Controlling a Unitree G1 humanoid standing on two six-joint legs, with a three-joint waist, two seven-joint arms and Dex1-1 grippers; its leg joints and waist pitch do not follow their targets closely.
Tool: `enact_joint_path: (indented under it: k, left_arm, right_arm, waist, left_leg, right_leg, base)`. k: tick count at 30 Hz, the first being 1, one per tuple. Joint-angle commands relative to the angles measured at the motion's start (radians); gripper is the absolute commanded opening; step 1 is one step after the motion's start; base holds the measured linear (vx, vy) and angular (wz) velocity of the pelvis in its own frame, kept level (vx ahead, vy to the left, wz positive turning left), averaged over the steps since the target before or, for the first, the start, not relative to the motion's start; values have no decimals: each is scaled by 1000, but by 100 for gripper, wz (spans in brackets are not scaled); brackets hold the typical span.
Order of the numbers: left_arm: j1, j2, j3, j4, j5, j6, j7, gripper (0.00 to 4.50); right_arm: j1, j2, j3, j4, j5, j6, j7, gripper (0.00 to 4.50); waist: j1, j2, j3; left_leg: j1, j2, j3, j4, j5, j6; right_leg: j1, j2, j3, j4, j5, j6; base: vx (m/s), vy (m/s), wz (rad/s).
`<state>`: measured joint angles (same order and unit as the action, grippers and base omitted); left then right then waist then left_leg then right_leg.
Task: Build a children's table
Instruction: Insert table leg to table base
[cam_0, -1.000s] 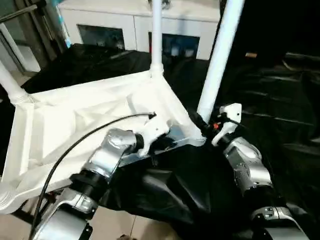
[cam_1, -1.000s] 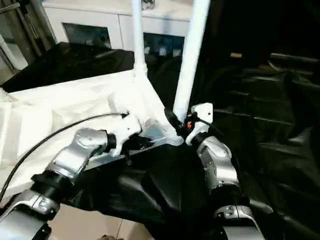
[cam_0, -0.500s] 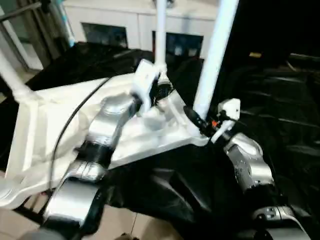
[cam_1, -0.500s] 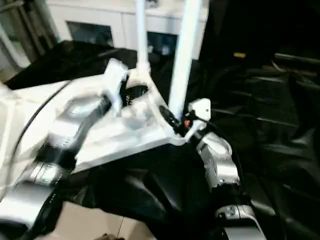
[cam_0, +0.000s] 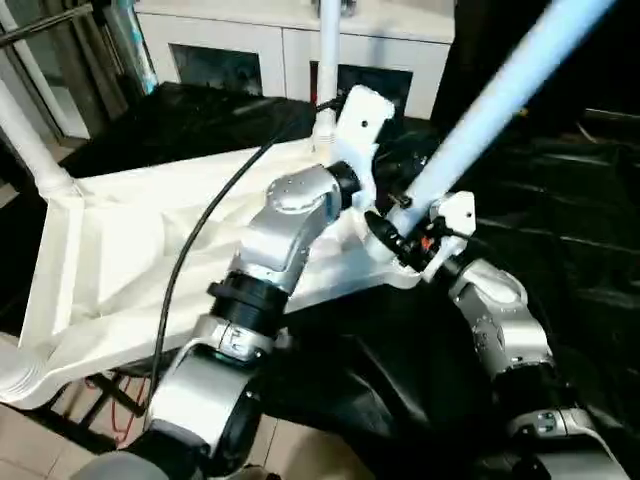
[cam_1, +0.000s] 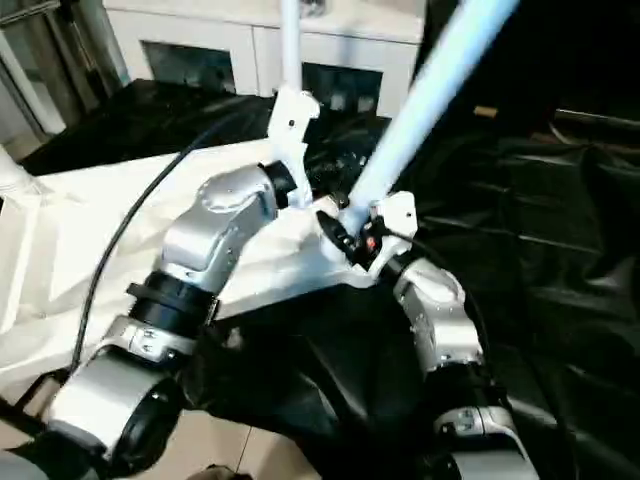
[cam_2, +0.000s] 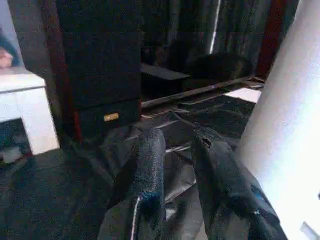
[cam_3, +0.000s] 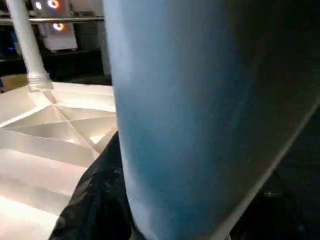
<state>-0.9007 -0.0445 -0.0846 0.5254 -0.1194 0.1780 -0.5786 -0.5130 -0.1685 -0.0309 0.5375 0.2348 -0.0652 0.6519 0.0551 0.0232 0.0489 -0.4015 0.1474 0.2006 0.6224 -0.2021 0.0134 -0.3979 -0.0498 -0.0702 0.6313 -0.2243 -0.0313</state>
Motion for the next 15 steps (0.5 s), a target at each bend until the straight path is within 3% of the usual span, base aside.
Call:
enact_joint_path:
  k: [1,6,9,15]
  left_arm:
    - [22,64,-1,30,47,-19,-1,113]
    - [78,142,-44,15,62,20,-84,167]
    - [145,213,-135,17,98,44,-209,189]
    - [192,215,-208,80,116,71,-304,192]
  right_arm:
    - [-29,-30,-16,7,-3,38,-24,189]
    - [-41,-62,-20,8,-17,87,-24,189]
    - [-63,-80,-33,19,-11,135,-33,189]
    - [-70,-92,-4,17,-15,186,-21,189]
  waist:
    - [3,-16,-64]
    - [2,-9,-69]
    - [6,-10,-72]
    - [12,-7,-70]
  left_leg:
    - [27,101,-52,-67,-81,126]
    - [28,101,-49,-66,-43,118]
    - [28,100,-48,-62,-6,135]
    - [32,103,-45,-66,-33,115]
  right_leg:
    - [61,-125,64,-78,-8,-250]
    - [57,-123,65,-67,49,-255]
    - [55,-125,64,-60,103,-265]
    - [52,-127,64,-62,77,-268]
  base:
    - [0,0,0]
    - [0,0,0]
    - [0,0,0]
    - [0,0,0]
